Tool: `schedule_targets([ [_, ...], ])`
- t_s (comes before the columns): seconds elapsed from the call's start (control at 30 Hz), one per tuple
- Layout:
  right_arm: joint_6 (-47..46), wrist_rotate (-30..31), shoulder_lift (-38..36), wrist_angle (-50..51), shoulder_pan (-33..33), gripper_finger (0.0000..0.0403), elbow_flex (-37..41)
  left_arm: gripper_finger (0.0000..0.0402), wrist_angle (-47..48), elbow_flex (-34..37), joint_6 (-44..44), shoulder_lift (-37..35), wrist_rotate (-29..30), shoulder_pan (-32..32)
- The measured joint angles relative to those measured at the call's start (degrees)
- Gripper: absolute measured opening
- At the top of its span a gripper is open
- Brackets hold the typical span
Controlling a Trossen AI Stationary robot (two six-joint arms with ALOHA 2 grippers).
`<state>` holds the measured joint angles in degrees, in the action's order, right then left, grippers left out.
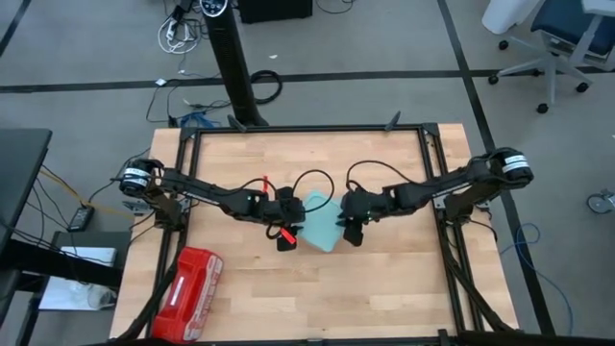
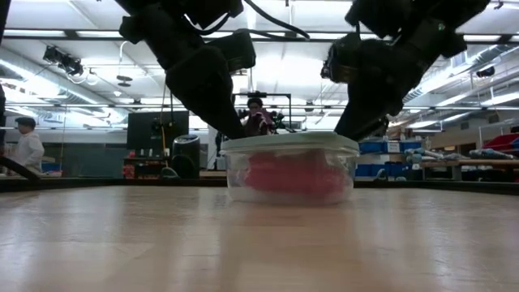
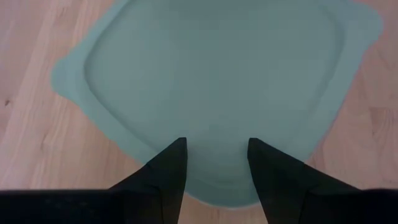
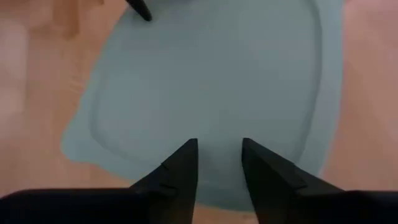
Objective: Roll bandage
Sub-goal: Close the green tupperware
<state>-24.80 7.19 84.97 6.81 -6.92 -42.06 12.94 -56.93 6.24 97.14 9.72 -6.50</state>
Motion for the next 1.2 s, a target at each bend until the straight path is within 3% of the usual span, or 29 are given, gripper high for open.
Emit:
schedule_targets([
  [0.1, -0.99, -4.35, -1.74, -2.27, 1.37, 0.0105, 1.04, 0.0177, -0.01, -0.02, -0.04, 0.02, 0.17, 0.0],
  [0.33, 0.36, -4.19, -9.79, -4.31, -0.82, 0.0085, 1.65, 0.0177, -0.29, -0.07, 0.48, 0.04, 0.07, -0.04],
  [0.47, -6.31, -12.31, -9.66, -18.2, -0.41, 0.0084, 5.12, 0.0177, -1.51, -0.03, 0.21, 0.05, 0.05, -0.04],
  [0.73, -25.34, -25.19, -0.25, -47.41, 3.91, 0.0075, 12.34, 0.0177, -1.82, -1.83, -1.4, 0.25, 1.69, -0.07],
  [0.87, -29.94, -31.34, 4.41, -62.82, 4.97, 0.0065, 12.88, 0.0177, -1.85, -1.99, -1.46, 0.31, 2.05, -0.07],
  [1.03, -34.0, -34.07, 8.44, -64.14, 5.88, 0.0041, 12.87, 0.0177, -1.89, -2.03, -1.53, 0.26, 2.21, -0.07],
  [1.2, -47.36, -45.72, 10.44, -70.11, 9.93, 0.0008, 12.28, 0.0177, -2.11, -2.05, -1.55, 0.24, 2.45, -0.04],
])
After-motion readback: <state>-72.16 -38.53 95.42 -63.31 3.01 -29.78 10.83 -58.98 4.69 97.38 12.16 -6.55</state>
